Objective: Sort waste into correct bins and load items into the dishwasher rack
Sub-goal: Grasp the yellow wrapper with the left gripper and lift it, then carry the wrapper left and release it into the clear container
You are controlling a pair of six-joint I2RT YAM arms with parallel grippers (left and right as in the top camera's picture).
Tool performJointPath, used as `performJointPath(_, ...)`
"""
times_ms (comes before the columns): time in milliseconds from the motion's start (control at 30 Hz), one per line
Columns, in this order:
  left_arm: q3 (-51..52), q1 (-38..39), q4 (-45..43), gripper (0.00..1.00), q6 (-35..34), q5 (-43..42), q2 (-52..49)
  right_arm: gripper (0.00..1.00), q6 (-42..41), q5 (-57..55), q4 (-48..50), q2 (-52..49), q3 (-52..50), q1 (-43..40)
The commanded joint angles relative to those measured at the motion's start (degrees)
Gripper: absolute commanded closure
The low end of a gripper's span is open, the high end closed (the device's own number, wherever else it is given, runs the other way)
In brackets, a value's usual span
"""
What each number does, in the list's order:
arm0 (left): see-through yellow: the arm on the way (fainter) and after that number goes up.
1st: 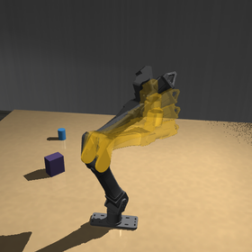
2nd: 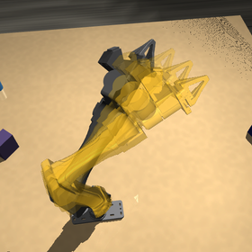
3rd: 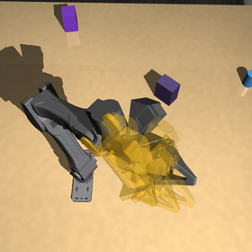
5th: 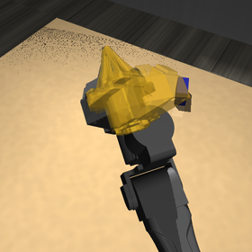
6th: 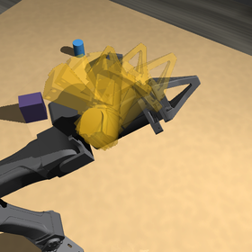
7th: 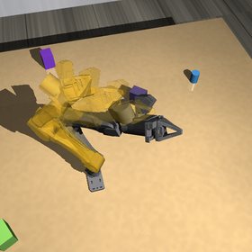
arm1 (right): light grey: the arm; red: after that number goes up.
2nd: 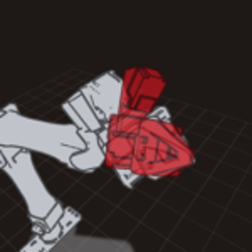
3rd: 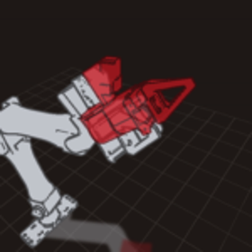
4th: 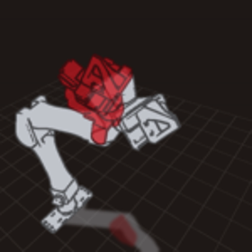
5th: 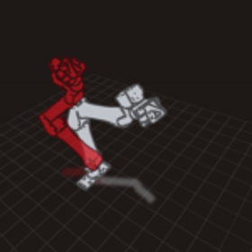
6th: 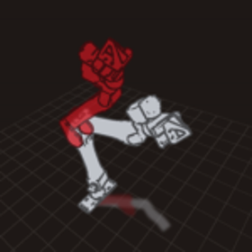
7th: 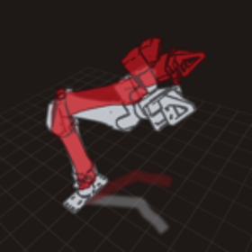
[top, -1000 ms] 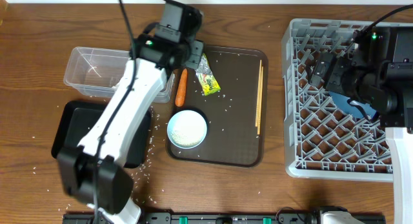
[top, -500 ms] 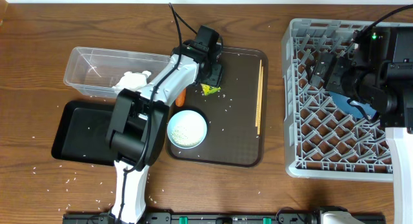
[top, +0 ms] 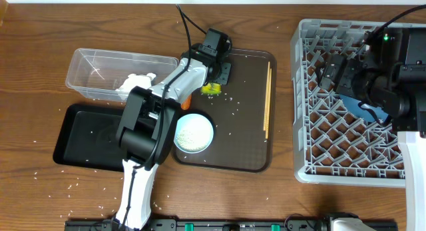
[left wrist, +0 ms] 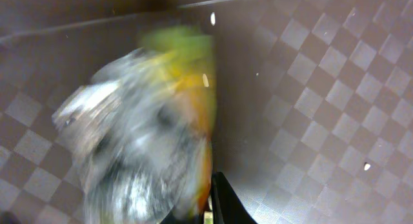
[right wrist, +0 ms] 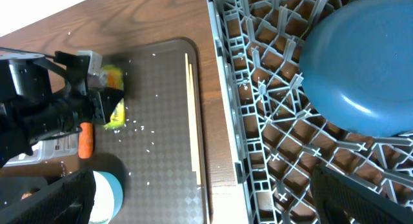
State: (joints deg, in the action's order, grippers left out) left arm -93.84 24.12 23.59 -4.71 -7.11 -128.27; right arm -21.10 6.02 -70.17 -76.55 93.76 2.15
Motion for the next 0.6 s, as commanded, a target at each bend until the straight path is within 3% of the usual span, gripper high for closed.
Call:
performJointPath(0,-0.79,-0.09,1.07,0.94,-0.13,0.70,1.51,0.01,-0.70,0.42,-0.17,-0.28,0.22,-0.24)
performJointPath(300,-3.21,0.15,14.43,0.94,0.11,1.40,17.05,0.01,-0.68,0.42,-0.42,-0.28,0.22,-0.24)
performJointPath(500,-3.21,-1.46,20.65,0.94,-1.14,12.46,26.36,0.01,-0.68,0.42,-0.33,-0.28,0.22,-0.26)
performJointPath(567,-3.21,-2.95,22.36,0.94,-6.82,16.98,27.45,0.01,-0.68,0.42,-0.35,-0.28,0.22,-0.26)
